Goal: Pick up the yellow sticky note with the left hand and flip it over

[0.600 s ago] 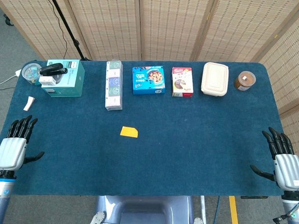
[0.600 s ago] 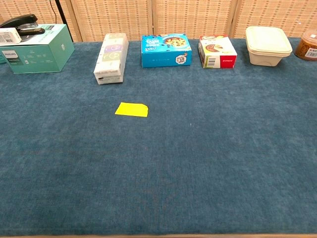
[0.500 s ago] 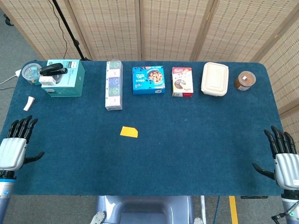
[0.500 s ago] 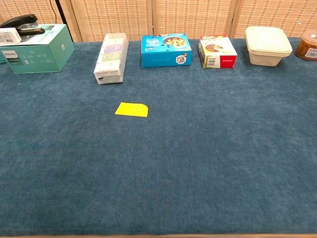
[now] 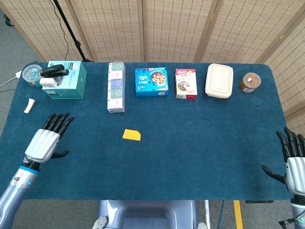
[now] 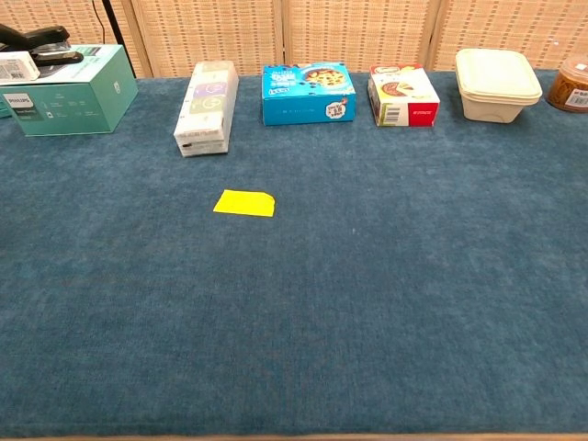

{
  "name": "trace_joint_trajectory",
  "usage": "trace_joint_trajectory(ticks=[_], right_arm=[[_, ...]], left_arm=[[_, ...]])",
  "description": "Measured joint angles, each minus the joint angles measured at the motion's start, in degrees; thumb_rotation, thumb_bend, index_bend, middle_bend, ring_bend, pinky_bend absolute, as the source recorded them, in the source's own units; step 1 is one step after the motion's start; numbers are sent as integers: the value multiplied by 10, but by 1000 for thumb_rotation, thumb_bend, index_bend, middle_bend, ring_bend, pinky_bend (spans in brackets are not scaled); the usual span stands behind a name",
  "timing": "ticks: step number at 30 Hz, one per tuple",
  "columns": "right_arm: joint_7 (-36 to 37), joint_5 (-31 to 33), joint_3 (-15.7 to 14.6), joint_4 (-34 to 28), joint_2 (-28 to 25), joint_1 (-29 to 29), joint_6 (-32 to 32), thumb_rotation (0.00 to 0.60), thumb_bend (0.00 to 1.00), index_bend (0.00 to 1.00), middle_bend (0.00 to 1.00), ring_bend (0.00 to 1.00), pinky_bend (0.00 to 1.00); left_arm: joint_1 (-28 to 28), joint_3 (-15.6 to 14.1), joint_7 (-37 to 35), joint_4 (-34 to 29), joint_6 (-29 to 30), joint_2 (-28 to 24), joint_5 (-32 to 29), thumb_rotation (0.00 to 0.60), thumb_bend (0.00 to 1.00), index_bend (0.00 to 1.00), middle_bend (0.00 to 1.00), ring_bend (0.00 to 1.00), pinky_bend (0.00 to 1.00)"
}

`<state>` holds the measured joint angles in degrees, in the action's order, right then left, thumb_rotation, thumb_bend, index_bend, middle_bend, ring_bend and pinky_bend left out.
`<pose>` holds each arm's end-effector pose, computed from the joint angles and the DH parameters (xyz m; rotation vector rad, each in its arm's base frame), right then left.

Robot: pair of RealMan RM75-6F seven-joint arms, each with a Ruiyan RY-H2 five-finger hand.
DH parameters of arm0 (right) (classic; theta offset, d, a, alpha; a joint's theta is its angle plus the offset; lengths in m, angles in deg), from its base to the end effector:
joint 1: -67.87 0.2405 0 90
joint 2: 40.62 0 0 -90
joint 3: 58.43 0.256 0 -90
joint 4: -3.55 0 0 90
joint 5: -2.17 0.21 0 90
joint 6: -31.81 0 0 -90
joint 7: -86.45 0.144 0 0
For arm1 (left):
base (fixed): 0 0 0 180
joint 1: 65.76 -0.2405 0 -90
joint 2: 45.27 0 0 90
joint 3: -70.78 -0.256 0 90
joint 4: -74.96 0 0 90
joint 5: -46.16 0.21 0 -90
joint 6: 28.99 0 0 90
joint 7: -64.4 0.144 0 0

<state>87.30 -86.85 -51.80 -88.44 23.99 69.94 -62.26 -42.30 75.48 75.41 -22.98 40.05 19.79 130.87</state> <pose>-0.2990 -0.1766 0.1841 1.2704 -0.7558 1.0477 -0.2277 0.2676 0.1127 -1.7601 -0.7764 -0.9227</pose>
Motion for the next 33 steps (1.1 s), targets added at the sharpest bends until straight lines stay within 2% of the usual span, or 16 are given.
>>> trace_joint_trajectory(ticks=[7,9,13,17,25,28,33], right_arm=[[1,2,0,-6,-4,0,3,600,0,19,0,0,0],[1,5,0,-7,-5,0,5,600,0,19,0,0,0],[3,8,0,-9,-7,0,10,600,0,19,0,0,0],[5,8,-1,-11,-8,1,14,600,0,19,0,0,0],[7,13,-1,-13,-11,1,19,600,0,18,0,0,0],[9,15,-1,-15,-13,0,19,600,0,7,0,0,0],[14,14,0,-17,-14,-2,14,600,0,0,0,0,0]], left_arm=[[134,50,97,-13,-164,32,-88,600,121,27,0,0,0],[164,60,128,-8,-187,52,-116,600,133,69,0,0,0],[224,78,180,17,-227,106,-186,600,228,162,0,0,0],[274,86,220,50,-249,154,-246,600,278,213,0,0,0],[348,84,272,123,-264,239,-331,600,277,303,0,0,0],[361,81,276,137,-262,254,-349,600,276,310,0,0,0],[372,70,280,158,-260,270,-375,600,276,378,0,0,0]])
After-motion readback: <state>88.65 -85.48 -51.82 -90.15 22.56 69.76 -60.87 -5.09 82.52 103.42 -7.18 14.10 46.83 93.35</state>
